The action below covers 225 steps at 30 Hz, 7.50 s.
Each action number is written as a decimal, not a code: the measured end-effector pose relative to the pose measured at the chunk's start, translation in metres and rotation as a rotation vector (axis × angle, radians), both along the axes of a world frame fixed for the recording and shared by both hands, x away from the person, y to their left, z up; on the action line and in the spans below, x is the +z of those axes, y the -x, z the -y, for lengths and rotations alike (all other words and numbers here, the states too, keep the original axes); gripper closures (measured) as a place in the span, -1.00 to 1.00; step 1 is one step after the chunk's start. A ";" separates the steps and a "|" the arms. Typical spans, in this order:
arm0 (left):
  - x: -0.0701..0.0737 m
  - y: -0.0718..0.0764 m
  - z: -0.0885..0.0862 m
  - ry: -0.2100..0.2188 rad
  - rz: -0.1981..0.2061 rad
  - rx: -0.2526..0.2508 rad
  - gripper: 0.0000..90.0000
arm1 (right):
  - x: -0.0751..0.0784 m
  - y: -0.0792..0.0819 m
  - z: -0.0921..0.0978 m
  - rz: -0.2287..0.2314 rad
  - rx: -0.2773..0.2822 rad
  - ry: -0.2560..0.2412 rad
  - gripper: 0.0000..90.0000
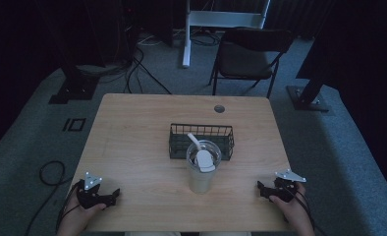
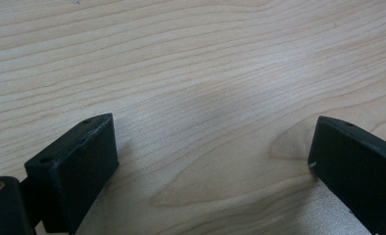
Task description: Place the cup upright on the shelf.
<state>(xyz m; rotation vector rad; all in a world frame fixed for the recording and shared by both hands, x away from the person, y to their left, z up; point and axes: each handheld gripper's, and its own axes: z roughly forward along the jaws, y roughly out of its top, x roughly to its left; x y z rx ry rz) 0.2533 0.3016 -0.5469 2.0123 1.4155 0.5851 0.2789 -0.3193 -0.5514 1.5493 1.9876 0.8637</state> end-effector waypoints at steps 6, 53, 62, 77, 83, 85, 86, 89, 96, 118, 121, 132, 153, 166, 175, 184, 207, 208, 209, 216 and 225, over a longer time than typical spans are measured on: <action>0.000 0.000 0.000 0.000 -0.002 -0.006 -0.93 | 0.000 0.000 0.002 0.000 0.017 0.000 -0.74; 0.001 0.006 0.011 -0.012 -0.002 -0.137 -0.93 | 0.003 0.001 0.001 0.053 0.143 -0.071 -0.75; 0.005 0.004 0.025 -0.021 0.027 -0.199 -0.93 | 0.011 0.000 -0.012 0.071 0.201 -0.056 -0.75; 0.014 -0.003 0.062 0.005 0.055 -0.310 -0.93 | 0.023 -0.002 -0.034 0.131 0.338 -0.138 -0.74; 0.016 -0.008 0.079 -0.002 0.050 -0.335 -0.93 | 0.028 -0.004 -0.044 0.143 0.375 -0.153 -0.74; 0.017 -0.009 0.084 0.001 0.056 -0.350 -0.93 | 0.030 -0.004 -0.047 0.150 0.387 -0.165 -0.74; 0.017 -0.009 0.084 0.001 0.056 -0.350 -0.92 | 0.030 -0.004 -0.047 0.150 0.387 -0.165 -0.74; 0.018 -0.011 0.098 0.013 0.074 -0.379 -0.92 | 0.034 -0.004 -0.054 0.162 0.421 -0.181 -0.74; 0.019 -0.014 0.115 0.012 0.091 -0.417 -0.92 | 0.036 -0.004 -0.063 0.168 0.448 -0.183 -0.74; 0.024 -0.026 0.183 0.046 0.110 -0.548 -0.89 | 0.049 -0.001 -0.097 0.212 0.599 -0.247 -0.71; 0.026 -0.028 0.190 0.054 0.110 -0.563 -0.88 | 0.051 -0.001 -0.101 0.218 0.616 -0.264 -0.71; 0.025 -0.031 0.215 0.066 0.077 -0.628 -0.86 | 0.057 -0.003 -0.119 0.240 0.702 -0.293 -0.71; 0.024 -0.040 0.237 0.141 0.121 -0.649 -0.76 | 0.057 -0.016 -0.147 0.315 0.799 -0.335 -0.72; 0.019 -0.040 0.242 0.152 0.150 -0.660 -0.70 | 0.052 -0.025 -0.153 0.342 0.841 -0.335 -0.79; 0.019 -0.044 0.243 0.170 0.174 -0.653 -0.72 | 0.049 -0.034 -0.163 0.368 0.831 -0.353 -0.81; 0.017 -0.044 0.242 0.166 0.200 -0.666 -0.72 | 0.045 -0.035 -0.168 0.400 0.816 -0.375 -0.81; 0.011 -0.047 0.243 0.262 0.229 -0.637 -0.75 | 0.046 -0.025 -0.176 0.408 0.728 -0.354 -0.81; 0.011 -0.047 0.243 0.262 0.229 -0.637 -0.75 | 0.046 -0.025 -0.176 0.408 0.728 -0.354 -0.81; 0.012 -0.048 0.243 0.264 0.220 -0.639 -0.75 | 0.046 -0.025 -0.176 0.409 0.717 -0.357 -0.81; 0.019 -0.051 0.242 0.304 0.199 -0.663 -0.74 | 0.050 -0.025 -0.177 0.400 0.688 -0.391 -0.80; 0.046 -0.056 0.242 0.206 0.252 -0.705 -0.74 | 0.068 -0.025 -0.176 0.447 0.685 -0.392 -0.80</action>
